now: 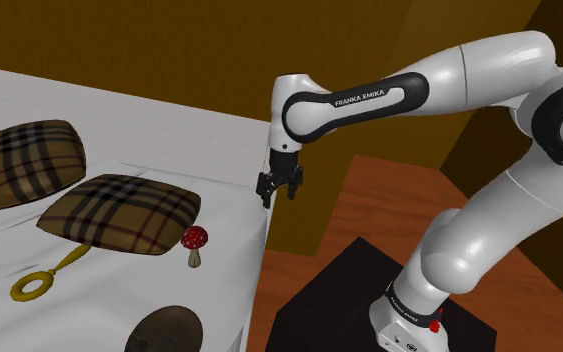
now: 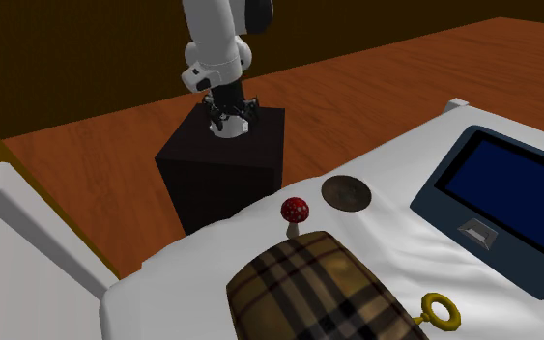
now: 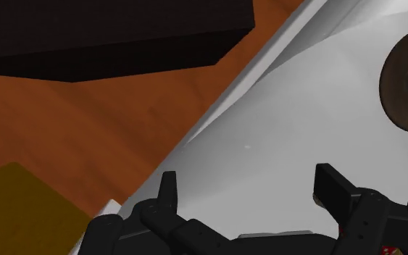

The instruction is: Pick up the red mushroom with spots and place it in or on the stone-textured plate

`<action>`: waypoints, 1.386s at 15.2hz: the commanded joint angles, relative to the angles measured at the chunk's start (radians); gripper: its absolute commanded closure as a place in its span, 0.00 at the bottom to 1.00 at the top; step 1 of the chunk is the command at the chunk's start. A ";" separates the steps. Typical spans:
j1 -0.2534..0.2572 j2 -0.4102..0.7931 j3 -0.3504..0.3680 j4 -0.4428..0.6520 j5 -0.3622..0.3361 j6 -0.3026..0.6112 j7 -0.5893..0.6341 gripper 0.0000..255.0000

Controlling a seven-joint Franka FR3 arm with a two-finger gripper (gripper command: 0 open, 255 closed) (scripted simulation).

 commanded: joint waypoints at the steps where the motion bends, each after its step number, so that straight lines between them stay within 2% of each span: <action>1: 0.006 0.067 0.019 0.036 -0.002 0.045 0.034 0.00; 10: 0.053 0.386 0.076 0.264 -0.069 0.189 0.199 0.00; 19: 0.146 0.718 0.065 0.603 -0.172 0.227 0.346 0.00; 21: 0.149 0.731 0.063 0.595 -0.175 0.249 0.348 0.00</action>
